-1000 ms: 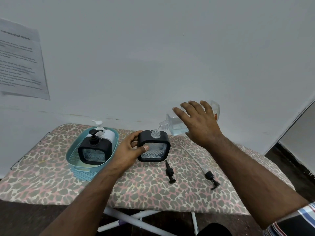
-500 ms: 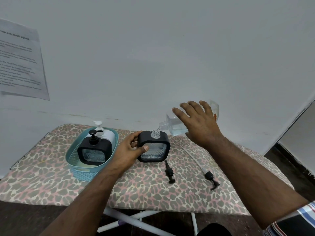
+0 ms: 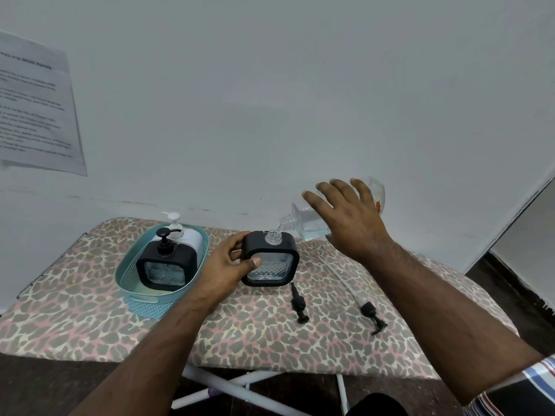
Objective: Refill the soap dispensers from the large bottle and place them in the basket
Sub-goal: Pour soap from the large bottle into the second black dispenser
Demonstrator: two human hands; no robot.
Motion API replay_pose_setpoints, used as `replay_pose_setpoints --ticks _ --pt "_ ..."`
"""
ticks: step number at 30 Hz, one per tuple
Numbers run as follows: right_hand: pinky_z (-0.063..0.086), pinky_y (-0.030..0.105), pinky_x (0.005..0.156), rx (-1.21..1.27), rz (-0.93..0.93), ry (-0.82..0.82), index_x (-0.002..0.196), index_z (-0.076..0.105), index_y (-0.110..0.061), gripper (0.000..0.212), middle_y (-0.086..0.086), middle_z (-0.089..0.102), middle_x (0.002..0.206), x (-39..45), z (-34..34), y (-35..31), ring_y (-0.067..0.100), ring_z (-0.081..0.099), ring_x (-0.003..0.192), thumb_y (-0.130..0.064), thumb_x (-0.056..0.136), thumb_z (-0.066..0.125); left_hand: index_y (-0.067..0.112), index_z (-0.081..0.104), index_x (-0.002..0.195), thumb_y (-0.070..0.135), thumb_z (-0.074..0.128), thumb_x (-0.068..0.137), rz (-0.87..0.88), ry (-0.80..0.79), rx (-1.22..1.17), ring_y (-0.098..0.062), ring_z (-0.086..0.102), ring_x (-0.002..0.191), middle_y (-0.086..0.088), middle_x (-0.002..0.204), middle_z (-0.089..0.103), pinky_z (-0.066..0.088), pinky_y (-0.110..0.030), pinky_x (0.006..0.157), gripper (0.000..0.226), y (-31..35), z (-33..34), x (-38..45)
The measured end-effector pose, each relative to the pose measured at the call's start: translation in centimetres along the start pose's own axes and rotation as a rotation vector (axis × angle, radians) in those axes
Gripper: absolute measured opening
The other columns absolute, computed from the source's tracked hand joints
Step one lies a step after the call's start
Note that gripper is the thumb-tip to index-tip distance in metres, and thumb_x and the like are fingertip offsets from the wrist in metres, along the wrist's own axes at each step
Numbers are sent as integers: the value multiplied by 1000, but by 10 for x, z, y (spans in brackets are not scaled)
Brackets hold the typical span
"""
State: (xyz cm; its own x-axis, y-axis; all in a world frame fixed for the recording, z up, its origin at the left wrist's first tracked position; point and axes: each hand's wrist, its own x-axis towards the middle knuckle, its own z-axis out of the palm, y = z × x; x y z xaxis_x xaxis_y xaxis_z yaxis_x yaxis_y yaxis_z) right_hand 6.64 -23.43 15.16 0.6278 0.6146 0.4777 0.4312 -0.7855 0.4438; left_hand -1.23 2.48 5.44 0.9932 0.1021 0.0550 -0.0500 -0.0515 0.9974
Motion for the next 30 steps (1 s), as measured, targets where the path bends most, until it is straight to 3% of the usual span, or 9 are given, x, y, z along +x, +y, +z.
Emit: replay_pose_setpoints --ticks 15,19,23,30 --pt "30 58 112 12 9 -12 147 42 -25 97 9 51 147 -2 1 -1 34 47 136 -12 63 89 47 63 121 12 80 88 3 -6 -5 -17 64 126 5 126 72 54 -53 105 51 -7 1 3" --pt "30 58 113 6 4 -12 147 40 -26 96 8 51 147 -4 4 -2 34 47 136 -11 64 88 41 63 130 23 82 80 -1 -9 -10 -17 63 126 5 126 72 55 -52 104 56 -10 0 5" --pt "30 58 113 -1 -1 -19 147 39 -26 96 8 50 147 -3 4 -1 34 46 136 -10 66 87 50 63 124 25 83 79 0 -5 3 -16 62 127 7 127 71 55 -52 104 54 -12 0 6" --pt "31 59 113 -9 -16 -2 146 42 -25 93 9 52 146 -3 4 -2 35 48 135 -7 66 85 47 62 128 33 83 74 -3 -19 -2 -17 61 129 6 128 71 55 -53 104 59 -15 -1 7"
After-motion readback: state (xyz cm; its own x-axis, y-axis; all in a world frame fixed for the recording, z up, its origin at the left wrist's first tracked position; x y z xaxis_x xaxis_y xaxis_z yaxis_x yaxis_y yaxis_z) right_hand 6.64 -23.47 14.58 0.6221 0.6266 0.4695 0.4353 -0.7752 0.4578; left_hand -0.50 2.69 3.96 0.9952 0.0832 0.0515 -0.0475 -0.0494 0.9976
